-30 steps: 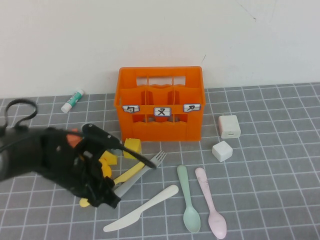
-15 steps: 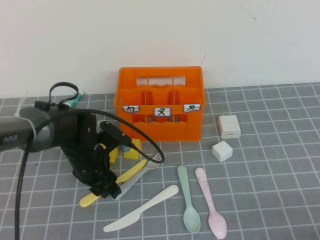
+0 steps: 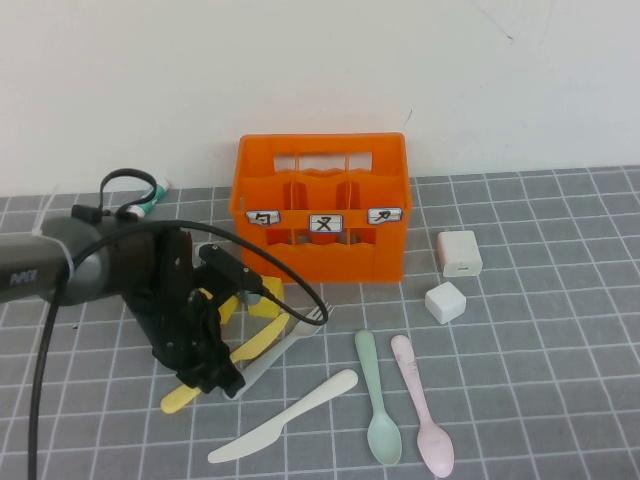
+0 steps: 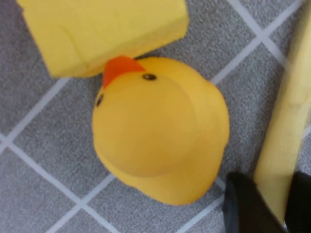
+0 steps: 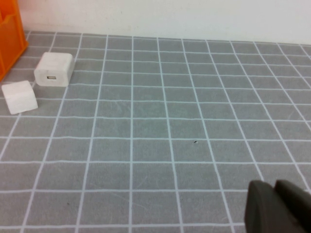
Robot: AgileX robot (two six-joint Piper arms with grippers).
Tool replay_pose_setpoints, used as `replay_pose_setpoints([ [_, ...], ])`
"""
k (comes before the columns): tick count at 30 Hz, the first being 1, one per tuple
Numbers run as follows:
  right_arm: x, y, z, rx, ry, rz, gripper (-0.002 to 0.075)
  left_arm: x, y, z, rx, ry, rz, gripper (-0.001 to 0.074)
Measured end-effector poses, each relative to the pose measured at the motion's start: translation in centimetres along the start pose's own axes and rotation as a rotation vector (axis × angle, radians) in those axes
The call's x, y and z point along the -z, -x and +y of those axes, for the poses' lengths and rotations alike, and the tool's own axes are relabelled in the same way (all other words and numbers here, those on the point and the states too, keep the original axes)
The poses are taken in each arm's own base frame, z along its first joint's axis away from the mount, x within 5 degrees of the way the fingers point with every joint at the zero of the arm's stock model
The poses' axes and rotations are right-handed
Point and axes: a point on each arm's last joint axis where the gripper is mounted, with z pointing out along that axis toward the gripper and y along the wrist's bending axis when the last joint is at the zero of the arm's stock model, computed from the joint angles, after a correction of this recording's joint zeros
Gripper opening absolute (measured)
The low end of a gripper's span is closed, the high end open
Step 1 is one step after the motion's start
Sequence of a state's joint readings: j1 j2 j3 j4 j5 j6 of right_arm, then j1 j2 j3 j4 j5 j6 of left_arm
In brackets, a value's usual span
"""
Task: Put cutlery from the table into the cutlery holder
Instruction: Pick up the knife, then place the knife on the box
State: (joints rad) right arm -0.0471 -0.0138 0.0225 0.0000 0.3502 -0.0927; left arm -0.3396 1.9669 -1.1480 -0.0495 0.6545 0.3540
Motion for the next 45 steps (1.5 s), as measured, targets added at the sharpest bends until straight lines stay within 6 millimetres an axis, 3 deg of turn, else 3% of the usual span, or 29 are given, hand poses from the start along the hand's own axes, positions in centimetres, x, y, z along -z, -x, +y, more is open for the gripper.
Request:
replay_pose_setpoints([
  [5,0.0,0.0,0.0,0.0,0.0,0.0,0.0029,0.3,-1.1,-0.5,0.028,0.01,-0.082,0.0145],
  [10,0.0,0.0,0.0,0.0,0.0,0.0,0.0029,1.0,-3.7,-1.6,0.057,0.018,-0.141,0.0145],
  [17,0.0,0.0,0.0,0.0,0.0,0.0,0.0029,4.3,-6.0,-2.5,0.058,0.066,-0.284,0.0144],
  [29,0.0,0.0,0.0,0.0,0.0,0.0,0.0029,9.3,-6.6,-2.8,0.1,0.123,-0.499,0.0144],
  [36,0.0,0.0,0.0,0.002,0.0,0.0,0.0029,12.0,-7.0,-2.8,0.162,0.179,-0.734,0.0144],
  [45,0.0,0.0,0.0,-0.009,0.0,0.0,0.0029,12.3,-7.7,-2.8,0.276,0.186,-0.889,0.0144],
])
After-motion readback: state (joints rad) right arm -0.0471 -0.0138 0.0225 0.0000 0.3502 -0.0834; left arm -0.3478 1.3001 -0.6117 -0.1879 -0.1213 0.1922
